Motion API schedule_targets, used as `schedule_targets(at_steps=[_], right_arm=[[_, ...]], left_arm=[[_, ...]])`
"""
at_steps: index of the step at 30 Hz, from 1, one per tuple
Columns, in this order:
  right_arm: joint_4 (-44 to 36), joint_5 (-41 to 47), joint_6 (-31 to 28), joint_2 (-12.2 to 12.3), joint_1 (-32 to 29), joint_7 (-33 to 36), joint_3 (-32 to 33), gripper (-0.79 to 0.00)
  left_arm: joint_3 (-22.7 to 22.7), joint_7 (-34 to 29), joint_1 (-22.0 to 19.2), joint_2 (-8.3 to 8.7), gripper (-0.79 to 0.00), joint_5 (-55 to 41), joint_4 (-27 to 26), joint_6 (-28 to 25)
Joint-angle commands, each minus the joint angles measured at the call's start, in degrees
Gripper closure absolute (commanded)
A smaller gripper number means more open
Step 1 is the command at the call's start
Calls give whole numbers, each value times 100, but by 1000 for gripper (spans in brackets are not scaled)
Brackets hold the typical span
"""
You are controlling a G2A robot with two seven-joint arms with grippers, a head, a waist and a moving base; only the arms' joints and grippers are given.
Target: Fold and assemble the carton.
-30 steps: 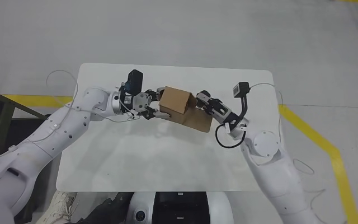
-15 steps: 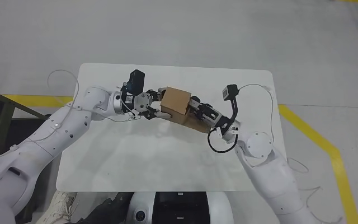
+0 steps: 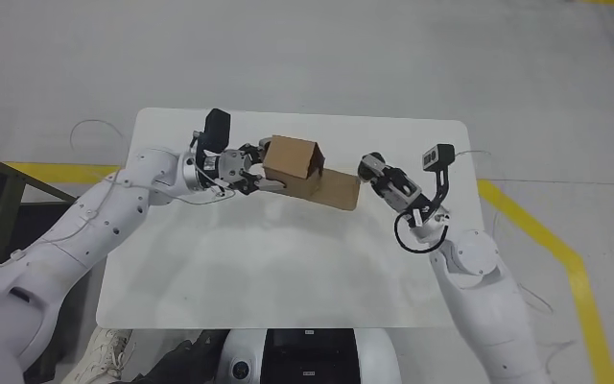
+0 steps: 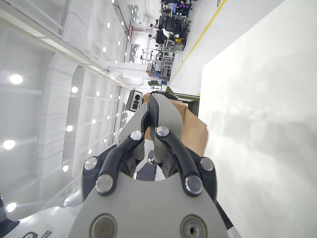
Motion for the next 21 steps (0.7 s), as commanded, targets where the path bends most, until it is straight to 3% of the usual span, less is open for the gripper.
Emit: schedule_targets(at_steps=[1, 3, 7, 9, 21], right_arm=[[83, 41, 113, 3, 0, -28, 36, 0], [197, 40, 192, 3, 10, -24, 19, 0], [394, 107, 267, -12, 56, 81, -108, -157], [512, 147, 261, -25, 90, 142, -199, -191], [778, 635, -83, -66, 72, 630, -433, -206]], left_arm=[[-30, 79, 14, 31, -234, -14, 5, 0], [-47, 121, 25, 58, -231, -27, -11, 0], [-53, 148, 30, 98, -228, -60, -61, 0], [-44, 135, 19, 108, -225, -87, -85, 0], [31, 81, -33, 125, -200, -273, -122, 0]])
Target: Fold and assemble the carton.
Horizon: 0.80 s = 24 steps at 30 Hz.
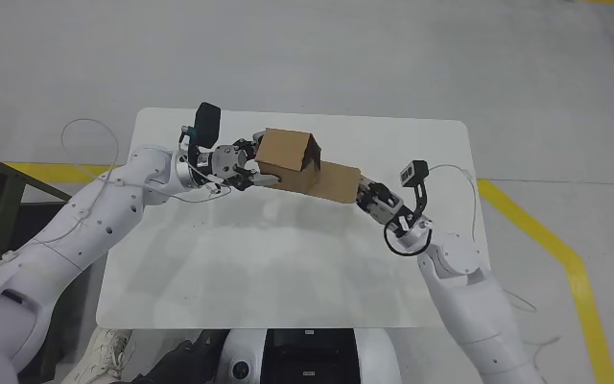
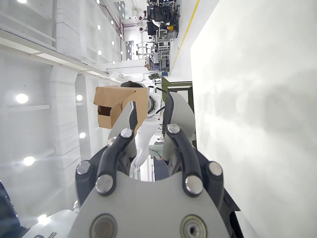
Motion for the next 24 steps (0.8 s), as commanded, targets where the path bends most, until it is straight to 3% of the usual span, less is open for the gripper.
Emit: schedule_targets(at_steps=[1, 13, 17, 20, 24], right_arm=[[8, 90, -55, 3, -34, 88, 13, -197], [-60, 549, -192, 10, -90, 495, 63, -194], [-90, 524, -134, 3, -30, 567, -24, -102], [-142, 480, -119, -1, 3, 578, -75, -151], [-279, 334, -65, 6, 11, 549, -91, -142]], left_arm=[[19, -10, -10, 0, -203, -29, 3, 0], [96, -62, -50, -1, -206, -77, -23, 0], [122, -133, -74, -15, -206, -56, -31, 0], [125, -234, -94, -33, -209, 19, -17, 0], [94, -364, -95, -74, -212, 119, 31, 0]])
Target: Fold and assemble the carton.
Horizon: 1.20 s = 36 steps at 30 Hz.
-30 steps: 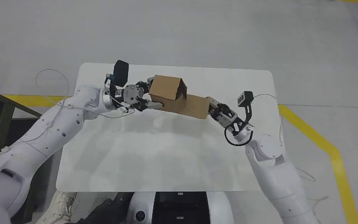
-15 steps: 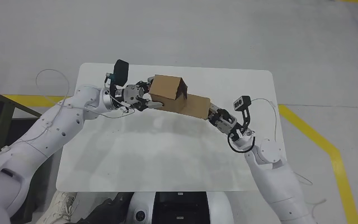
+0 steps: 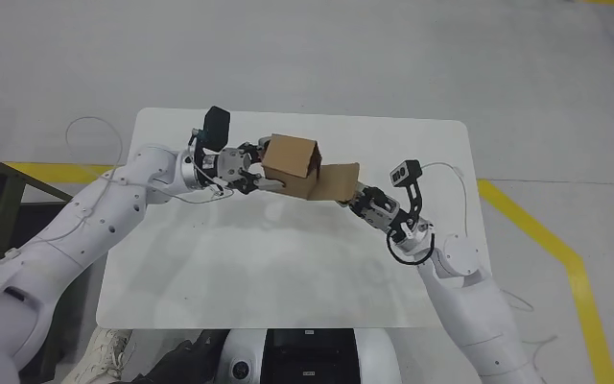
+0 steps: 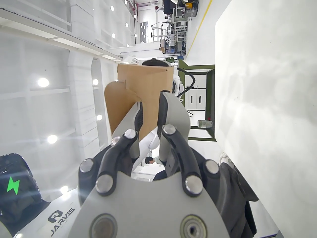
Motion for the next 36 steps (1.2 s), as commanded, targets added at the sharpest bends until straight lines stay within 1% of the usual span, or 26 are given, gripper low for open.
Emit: schedule_targets(at_steps=[1, 6, 18, 21, 28, 36], right_arm=[[-85, -78, 39, 7, -8, -24, 5, -139], [-241, -228, 145, 23, -31, -70, 17, -139], [-410, -486, 319, 17, 108, -152, -146, -166], [-484, -668, 358, 19, 123, -271, -175, -203], [-657, -1058, 528, 33, 122, -458, -212, -197], [-791, -1344, 711, 62, 64, -557, -180, -212]], left_arm=[[-35, -65, 2, -25, -212, 62, 33, 0], [-120, -107, 61, -78, -212, 127, 39, 0], [-313, -319, 206, -181, -219, 377, -12, 0], [-364, -377, 234, -201, -219, 428, -20, 0], [-513, -518, 311, -248, -222, 571, -19, 0], [-721, -703, 418, -309, -222, 709, -16, 18]])
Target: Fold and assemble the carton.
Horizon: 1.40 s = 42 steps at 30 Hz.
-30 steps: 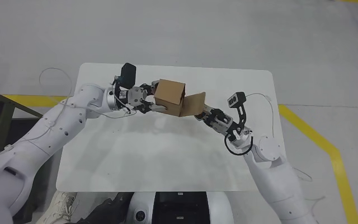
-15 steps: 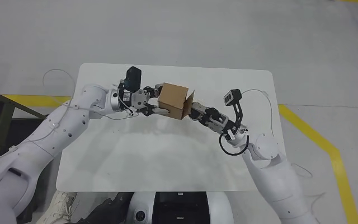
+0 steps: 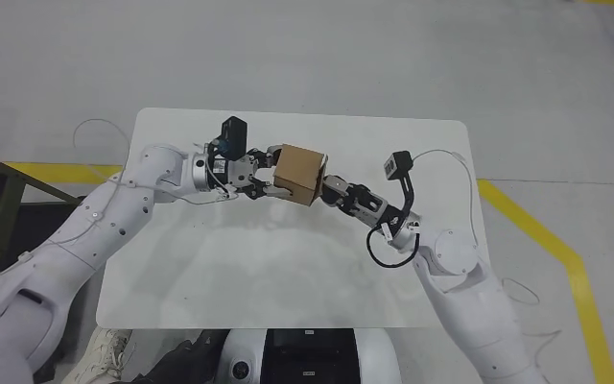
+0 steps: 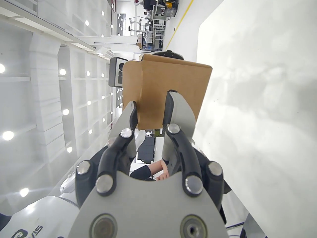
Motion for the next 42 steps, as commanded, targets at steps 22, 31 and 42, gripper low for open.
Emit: schedule_targets(at_steps=[22, 31, 42], right_arm=[[-77, -387, 408, 30, 134, -65, -70, -212], [-26, -297, 386, 24, 167, -148, -75, -188], [-15, -222, 335, 30, 115, -192, -46, -166]], left_arm=[[-507, -435, 312, -169, -225, 133, -92, -9], [-640, -418, 421, -163, -222, 124, -143, -9], [-725, -301, 497, -144, -215, 131, -170, -9]])
